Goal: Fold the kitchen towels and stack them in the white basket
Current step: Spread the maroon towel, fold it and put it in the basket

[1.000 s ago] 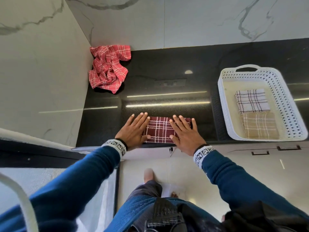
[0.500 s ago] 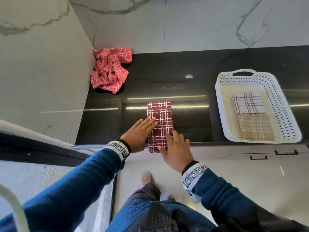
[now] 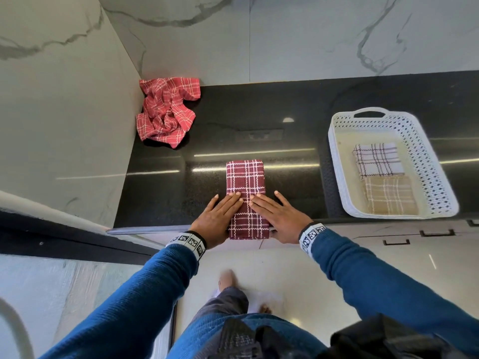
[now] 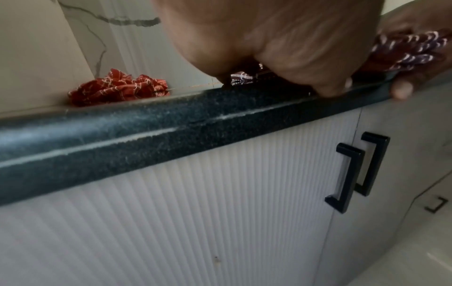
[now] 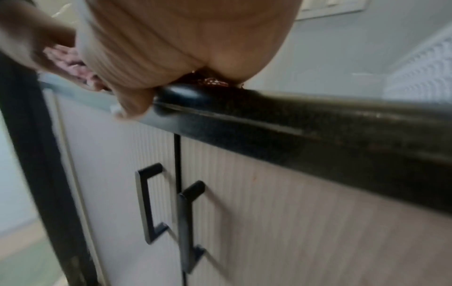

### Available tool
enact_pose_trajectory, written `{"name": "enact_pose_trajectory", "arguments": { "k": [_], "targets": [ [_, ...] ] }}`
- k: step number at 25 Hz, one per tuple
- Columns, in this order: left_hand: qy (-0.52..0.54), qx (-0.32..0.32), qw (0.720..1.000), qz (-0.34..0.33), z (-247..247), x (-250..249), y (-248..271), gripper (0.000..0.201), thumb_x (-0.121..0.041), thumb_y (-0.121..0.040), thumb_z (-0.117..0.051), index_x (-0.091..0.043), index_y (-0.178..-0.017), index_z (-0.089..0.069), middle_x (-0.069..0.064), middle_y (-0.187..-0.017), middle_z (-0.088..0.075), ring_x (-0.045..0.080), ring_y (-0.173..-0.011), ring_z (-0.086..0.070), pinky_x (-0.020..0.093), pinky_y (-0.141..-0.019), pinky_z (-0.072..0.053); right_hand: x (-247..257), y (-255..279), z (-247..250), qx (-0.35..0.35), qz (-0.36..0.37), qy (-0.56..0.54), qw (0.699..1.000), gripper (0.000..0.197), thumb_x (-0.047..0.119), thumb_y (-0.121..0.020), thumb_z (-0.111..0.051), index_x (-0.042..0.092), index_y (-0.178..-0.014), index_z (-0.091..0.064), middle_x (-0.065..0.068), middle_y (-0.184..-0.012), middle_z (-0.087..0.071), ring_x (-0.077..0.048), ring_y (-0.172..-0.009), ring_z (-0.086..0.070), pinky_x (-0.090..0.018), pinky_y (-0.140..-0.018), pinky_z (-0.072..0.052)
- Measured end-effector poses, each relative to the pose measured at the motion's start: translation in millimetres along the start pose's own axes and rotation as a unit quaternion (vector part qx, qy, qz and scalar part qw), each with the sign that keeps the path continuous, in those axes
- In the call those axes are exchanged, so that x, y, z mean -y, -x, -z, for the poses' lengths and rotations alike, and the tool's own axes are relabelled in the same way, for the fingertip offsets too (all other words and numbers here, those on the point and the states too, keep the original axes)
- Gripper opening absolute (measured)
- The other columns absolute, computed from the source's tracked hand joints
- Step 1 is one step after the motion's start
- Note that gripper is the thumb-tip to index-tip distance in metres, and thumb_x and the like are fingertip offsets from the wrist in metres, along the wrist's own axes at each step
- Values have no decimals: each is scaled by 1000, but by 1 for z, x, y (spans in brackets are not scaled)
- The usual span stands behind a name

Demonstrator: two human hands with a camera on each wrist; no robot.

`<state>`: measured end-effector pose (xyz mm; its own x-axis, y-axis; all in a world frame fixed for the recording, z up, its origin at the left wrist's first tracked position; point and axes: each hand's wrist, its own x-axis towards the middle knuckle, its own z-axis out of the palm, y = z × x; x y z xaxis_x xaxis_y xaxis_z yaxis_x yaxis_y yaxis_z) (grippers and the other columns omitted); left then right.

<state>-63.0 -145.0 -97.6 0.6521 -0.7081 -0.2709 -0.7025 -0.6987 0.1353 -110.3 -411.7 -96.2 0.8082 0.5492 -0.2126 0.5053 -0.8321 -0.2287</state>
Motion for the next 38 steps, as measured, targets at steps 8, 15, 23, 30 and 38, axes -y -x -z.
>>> {"name": "enact_pose_trajectory", "arguments": {
  "k": [8, 15, 23, 30, 38],
  "targets": [
    [445, -196, 860, 154, 38, 3, -22, 18, -40, -103, -54, -24, -109, -60, -8, -98, -71, 8, -85, -68, 30, -75, -54, 26, -25, 30, -260, -251, -455, 814, 19, 37, -101, -60, 24, -113, -65, 8, -103, -74, -6, -92, -72, -32, -82, -61],
    [431, -149, 833, 313, 45, 2, -74, 17, -34, -105, -44, -19, -110, -50, 5, -99, -69, 24, -85, -68, 46, -81, -59, 13, -77, 45, -230, -427, -372, 791, 24, 36, -105, -50, 14, -115, -54, -6, -100, -70, -23, -84, -71, -30, -62, -54],
    [246, -223, 916, 226, 42, -7, -72, 45, -18, -100, -46, -8, -142, -34, 14, -138, -42, 34, -110, -58, 46, -87, -54, 28, -80, 40, -299, -382, -175, 857, 32, 29, -102, -47, 13, -130, -48, -9, -126, -59, -26, -118, -60, -46, -97, -51],
    [51, -85, 988, 117, 34, 10, -66, 61, -37, -108, -22, -14, -163, -7, 7, -171, -3, 33, -156, -13, 52, -125, -20, 35, -85, 22, -92, -311, -52, 944, 70, 37, -104, -29, 9, -163, -4, -10, -172, 3, -25, -158, 5, -61, -124, -14],
    [396, -127, 878, 238, 50, 7, -76, 75, -17, -93, -55, -9, -157, -17, 18, -157, -32, 35, -142, -40, 53, -116, -38, 29, -82, 32, -238, -409, -285, 834, 64, 21, -98, -55, 4, -153, -29, -18, -160, -28, -36, -146, -30, -50, -121, -30]
  ]
}}
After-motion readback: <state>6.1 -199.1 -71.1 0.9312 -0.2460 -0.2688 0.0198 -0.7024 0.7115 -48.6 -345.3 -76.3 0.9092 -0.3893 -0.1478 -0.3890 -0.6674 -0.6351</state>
